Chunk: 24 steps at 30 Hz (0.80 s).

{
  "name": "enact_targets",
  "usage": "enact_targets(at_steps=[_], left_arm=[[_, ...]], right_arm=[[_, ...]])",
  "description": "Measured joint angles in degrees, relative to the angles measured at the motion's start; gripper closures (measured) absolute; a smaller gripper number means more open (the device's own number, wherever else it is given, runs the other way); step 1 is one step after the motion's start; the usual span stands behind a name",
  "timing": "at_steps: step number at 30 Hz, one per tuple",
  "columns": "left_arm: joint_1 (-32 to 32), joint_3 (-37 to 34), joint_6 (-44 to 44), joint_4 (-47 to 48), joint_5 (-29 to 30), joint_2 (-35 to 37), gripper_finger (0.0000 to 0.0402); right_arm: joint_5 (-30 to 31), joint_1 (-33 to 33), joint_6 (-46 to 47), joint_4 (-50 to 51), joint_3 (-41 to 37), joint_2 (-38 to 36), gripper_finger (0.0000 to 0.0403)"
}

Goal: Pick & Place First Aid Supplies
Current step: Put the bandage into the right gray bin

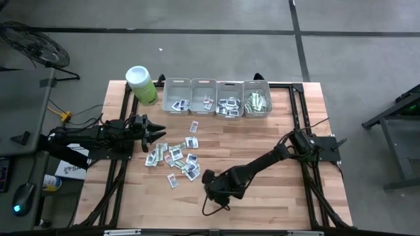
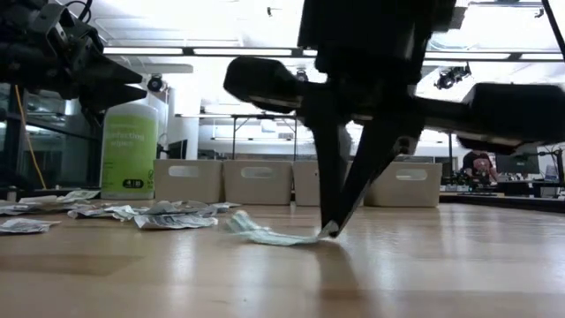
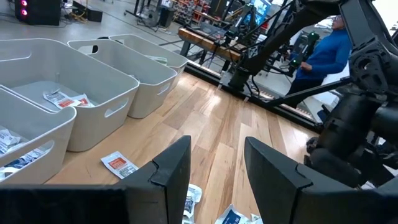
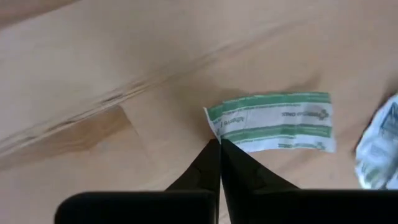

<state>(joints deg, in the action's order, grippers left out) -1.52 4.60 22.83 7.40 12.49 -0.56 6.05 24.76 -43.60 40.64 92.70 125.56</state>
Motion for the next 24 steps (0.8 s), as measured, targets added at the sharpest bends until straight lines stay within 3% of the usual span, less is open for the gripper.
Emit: enact_targets(at_steps=[8, 15, 24], left_arm=[[-0.02, 0.00, -0.01, 0.00, 0.00, -0.02, 0.0252], [-0.01, -0.01, -0.01, 0.00, 0.00, 0.00, 0.0252], [0.00, 0.00, -0.02, 0.00, 0.00, -0.02, 0.0252]], right_arm=[[6.59, 1.21, 12.81, 6.50, 0.01, -2.82, 0.0402], [16.79, -0.37, 26.41, 16.26, 0.12, -4.69, 0.0403], [23.43, -2.16, 44.88, 26.83, 0.13, -7.80, 0.0403]])
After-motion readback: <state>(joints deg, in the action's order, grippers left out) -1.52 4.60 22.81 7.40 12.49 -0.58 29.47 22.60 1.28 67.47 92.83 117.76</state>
